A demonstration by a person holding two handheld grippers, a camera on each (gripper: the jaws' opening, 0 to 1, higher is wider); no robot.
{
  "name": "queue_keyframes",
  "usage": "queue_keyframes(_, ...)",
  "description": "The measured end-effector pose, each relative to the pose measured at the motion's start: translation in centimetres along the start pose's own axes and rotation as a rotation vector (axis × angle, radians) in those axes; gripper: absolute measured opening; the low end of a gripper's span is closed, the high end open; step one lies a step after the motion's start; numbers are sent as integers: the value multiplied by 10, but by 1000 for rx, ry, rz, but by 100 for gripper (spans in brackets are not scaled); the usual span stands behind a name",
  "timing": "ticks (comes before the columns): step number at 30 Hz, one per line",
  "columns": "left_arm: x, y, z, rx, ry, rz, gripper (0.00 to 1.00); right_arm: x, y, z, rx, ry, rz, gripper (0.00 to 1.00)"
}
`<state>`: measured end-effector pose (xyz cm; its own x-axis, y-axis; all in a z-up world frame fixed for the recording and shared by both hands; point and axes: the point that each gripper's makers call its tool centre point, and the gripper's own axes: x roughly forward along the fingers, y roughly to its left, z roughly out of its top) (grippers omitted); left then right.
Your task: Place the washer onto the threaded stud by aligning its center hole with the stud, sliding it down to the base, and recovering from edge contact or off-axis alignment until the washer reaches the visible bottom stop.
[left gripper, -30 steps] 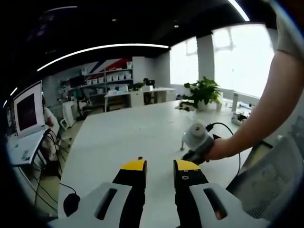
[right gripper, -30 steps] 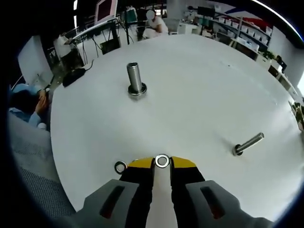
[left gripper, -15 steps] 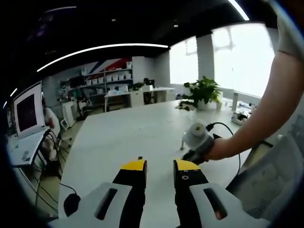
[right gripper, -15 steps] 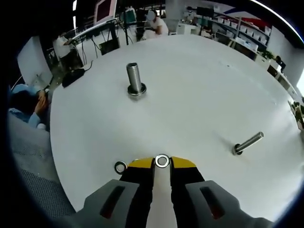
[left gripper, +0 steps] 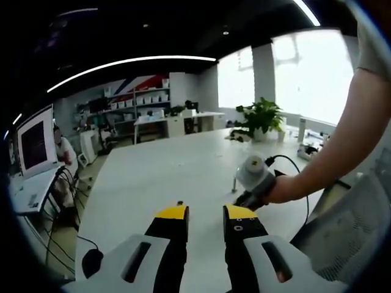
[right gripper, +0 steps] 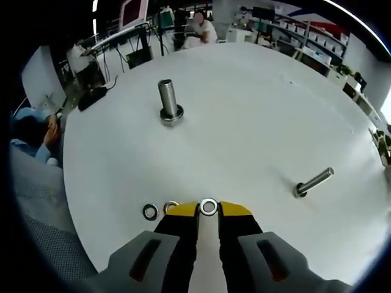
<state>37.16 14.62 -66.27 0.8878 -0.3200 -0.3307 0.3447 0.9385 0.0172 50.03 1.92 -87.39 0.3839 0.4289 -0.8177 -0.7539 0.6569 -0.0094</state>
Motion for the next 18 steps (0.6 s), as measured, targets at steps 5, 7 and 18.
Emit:
queue_keyframes(5,0,0,0,0,0,-2,20,-5,0,0,-3,-3,11,2)
queue_keyframes(7,0,-1,0,2,0,-4,20,-2,3,-2,2,10,37,2)
queue_keyframes(18,2,-2,-2,4,7,-9,20,-13,-16,-3,0,-1,16,3)
